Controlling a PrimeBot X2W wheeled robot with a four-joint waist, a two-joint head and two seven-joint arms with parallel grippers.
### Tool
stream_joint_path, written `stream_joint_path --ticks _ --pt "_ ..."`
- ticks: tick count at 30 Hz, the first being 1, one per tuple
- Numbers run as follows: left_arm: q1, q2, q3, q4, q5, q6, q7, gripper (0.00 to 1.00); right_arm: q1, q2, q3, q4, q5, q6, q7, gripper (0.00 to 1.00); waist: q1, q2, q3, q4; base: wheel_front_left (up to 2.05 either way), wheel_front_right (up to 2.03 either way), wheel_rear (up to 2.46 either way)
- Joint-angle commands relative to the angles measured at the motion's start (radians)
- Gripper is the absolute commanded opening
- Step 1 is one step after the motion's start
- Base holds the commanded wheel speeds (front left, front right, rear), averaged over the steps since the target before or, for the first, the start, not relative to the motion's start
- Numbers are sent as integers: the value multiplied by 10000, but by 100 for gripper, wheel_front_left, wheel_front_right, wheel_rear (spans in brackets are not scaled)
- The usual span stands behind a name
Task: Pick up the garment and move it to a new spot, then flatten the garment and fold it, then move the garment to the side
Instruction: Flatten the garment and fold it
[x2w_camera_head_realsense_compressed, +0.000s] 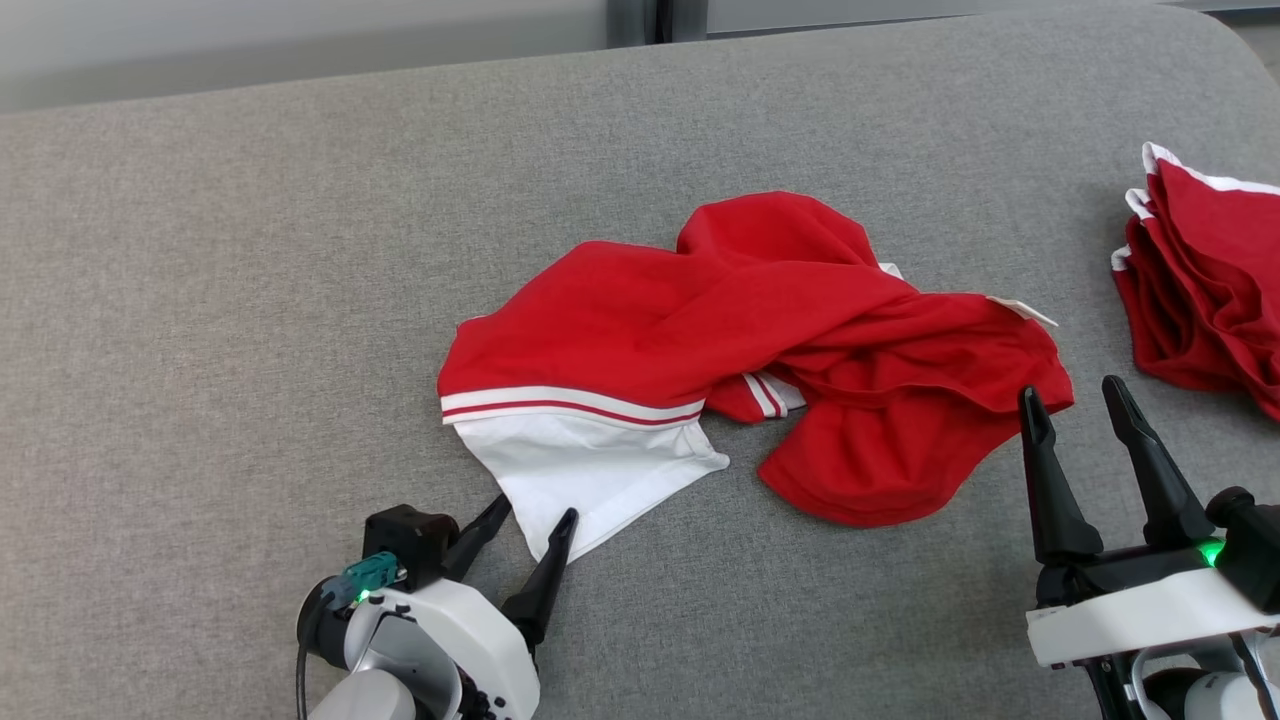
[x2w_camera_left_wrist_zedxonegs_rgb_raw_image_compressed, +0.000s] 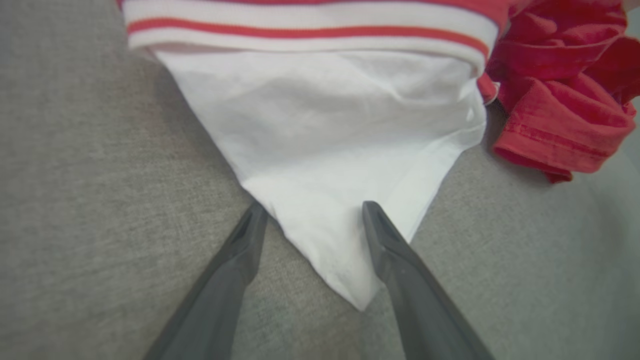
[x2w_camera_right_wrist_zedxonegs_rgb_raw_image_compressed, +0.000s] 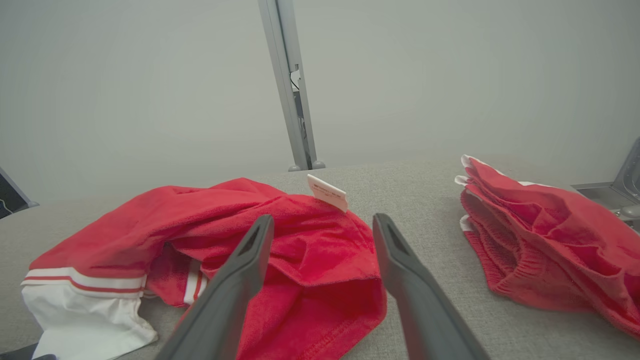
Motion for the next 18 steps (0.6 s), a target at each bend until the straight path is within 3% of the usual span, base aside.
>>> stream_joint_path --ticks 1,2,9,18 --pt "60 -129 -172 376 -105 -161 70 29 -107 -42 -25 109 99 3 -137 100 0 0 29 -55 0 0 0" --pt "-12 -122 -131 341 -105 -196 -43 0 -111 -42 -33 138 117 3 -163 100 0 0 27 -64 0 0 0" --pt "-700 593 966 -1427 225 75 -1636 0 -37 -42 -253 244 232 3 -213 100 0 0 -14 36 0 0 0" --pt "-656 1732 2096 -4011 488 803 -1815 0 -63 -43 -296 320 330 3 -195 100 0 0 -4 138 0 0 0"
